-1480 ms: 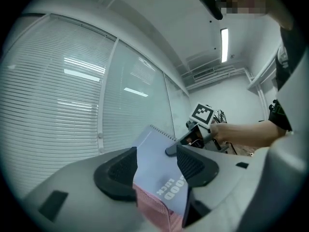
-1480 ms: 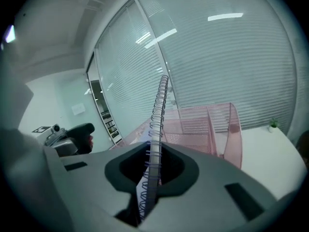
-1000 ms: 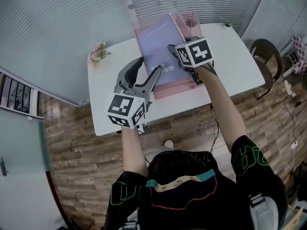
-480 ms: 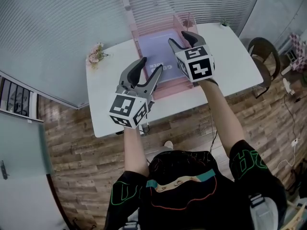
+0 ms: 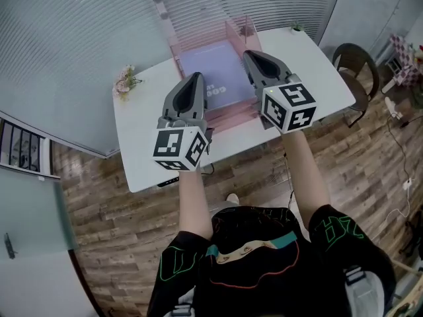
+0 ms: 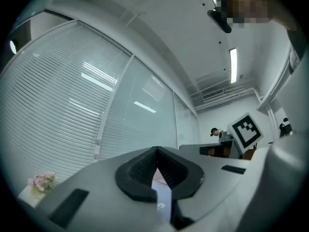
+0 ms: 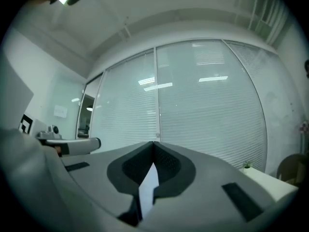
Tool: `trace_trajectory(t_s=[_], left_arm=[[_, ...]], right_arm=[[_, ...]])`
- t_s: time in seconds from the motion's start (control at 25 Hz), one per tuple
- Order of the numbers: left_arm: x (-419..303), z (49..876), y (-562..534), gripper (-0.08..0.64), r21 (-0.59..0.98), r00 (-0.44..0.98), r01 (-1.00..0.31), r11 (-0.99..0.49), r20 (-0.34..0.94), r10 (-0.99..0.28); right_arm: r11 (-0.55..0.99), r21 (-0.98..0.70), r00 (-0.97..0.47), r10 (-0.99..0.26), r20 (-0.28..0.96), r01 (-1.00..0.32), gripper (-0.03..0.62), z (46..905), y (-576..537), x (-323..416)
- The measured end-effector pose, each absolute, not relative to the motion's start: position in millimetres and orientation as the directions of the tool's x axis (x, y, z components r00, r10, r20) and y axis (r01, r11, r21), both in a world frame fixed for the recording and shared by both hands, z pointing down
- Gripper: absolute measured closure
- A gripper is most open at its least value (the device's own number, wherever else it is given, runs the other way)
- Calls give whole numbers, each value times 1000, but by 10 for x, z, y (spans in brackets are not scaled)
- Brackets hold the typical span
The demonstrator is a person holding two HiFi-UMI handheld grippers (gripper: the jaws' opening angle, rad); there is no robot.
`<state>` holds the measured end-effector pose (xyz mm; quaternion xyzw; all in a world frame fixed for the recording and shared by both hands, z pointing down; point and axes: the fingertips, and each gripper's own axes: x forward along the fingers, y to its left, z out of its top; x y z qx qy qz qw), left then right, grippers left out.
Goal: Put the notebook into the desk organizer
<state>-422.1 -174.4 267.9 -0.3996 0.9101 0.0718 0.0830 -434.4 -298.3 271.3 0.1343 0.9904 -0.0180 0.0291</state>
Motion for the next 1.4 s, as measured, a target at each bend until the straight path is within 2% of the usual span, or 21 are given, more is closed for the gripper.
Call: trace_trajectory(t_s=[0.2,0.48,1.4], left_arm=[[-4134,2728,-1699,566,38,-720,-684,728,-196,-666],[-3945,2952,-1639,566,30,-763,-637,771,-172,-623],[-3738,2990,-1516,565,38,-788,-603,797,-183,-587]], right_arm=[[963,-78,-960,245,-132,257,590,2647,-3108,-4030],[980,-46,-978,191,-84,195,590,2970,-3135,-3741],[979,26,-975,203,-92,202,589,3005,-3024,-3536]])
